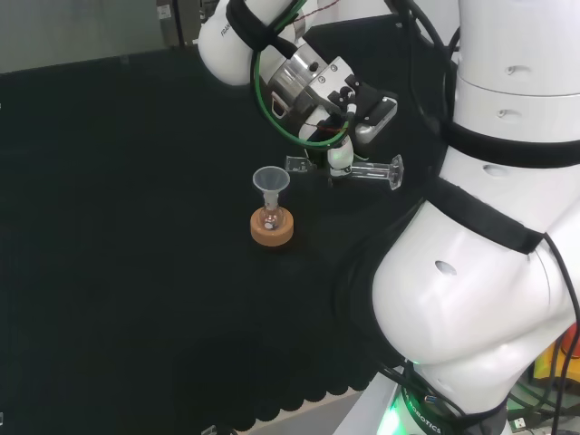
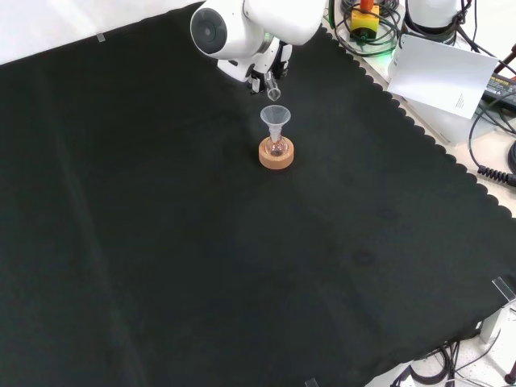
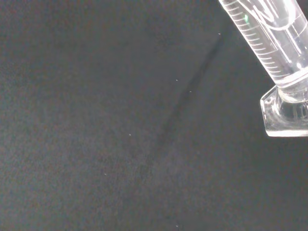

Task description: Pour the water from the graduated cylinder into the round-bottom flask.

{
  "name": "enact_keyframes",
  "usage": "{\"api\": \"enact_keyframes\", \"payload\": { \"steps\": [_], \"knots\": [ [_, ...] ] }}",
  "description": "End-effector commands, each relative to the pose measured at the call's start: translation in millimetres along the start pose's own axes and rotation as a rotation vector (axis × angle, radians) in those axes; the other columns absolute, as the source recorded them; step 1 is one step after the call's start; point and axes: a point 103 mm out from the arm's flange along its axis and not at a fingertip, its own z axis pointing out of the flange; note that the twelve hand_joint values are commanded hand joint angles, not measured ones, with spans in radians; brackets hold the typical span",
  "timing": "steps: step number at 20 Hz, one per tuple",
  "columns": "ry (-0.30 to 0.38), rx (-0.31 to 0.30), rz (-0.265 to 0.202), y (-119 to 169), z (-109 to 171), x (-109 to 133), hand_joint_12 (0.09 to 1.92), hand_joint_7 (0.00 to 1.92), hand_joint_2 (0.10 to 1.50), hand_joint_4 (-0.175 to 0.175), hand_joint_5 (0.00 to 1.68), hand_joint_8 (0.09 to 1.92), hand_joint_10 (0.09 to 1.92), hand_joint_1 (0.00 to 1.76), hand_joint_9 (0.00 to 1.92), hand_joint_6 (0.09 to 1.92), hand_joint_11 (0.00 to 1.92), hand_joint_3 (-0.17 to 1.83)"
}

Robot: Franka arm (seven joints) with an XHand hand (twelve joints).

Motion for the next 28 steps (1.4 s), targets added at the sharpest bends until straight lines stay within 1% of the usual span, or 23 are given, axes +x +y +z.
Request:
{"api": "enact_keyframes", "payload": {
  "steps": [1, 6, 13, 17, 22, 24, 28],
  "knots": [
    [-0.023, 0.012, 0.012, -1, -5, 10, 0.77, 1.17, 1.14, -0.111, 0.94, 0.42, 0.10, 1.12, 1.37, 1.07, 1.23, 0.00],
    [-0.039, 0.017, 0.019, -2, -8, 13, 0.76, 1.17, 1.14, -0.113, 0.94, 0.41, 0.10, 1.12, 1.37, 1.07, 1.23, 0.00],
    [-0.082, 0.055, 0.072, -4, -16, 21, 0.76, 1.17, 1.14, -0.115, 0.94, 0.41, 0.10, 1.12, 1.37, 1.08, 1.23, 0.00],
    [-0.091, 0.070, 0.085, -5, -20, 24, 0.76, 1.17, 1.14, -0.116, 0.94, 0.41, 0.10, 1.12, 1.37, 1.08, 1.23, 0.00],
    [-0.104, 0.073, 0.099, -6, -22, 25, 0.76, 1.17, 1.14, -0.116, 0.94, 0.41, 0.10, 1.12, 1.37, 1.08, 1.23, 0.00],
    [-0.117, 0.081, 0.109, -7, -27, 33, 0.76, 1.17, 1.14, -0.116, 0.94, 0.41, 0.10, 1.12, 1.37, 1.08, 1.23, 0.00],
    [-0.130, 0.077, 0.125, -8, -26, 27, 0.76, 1.17, 1.14, -0.116, 0.94, 0.41, 0.10, 1.12, 1.38, 1.08, 1.23, 0.00]
  ]
}}
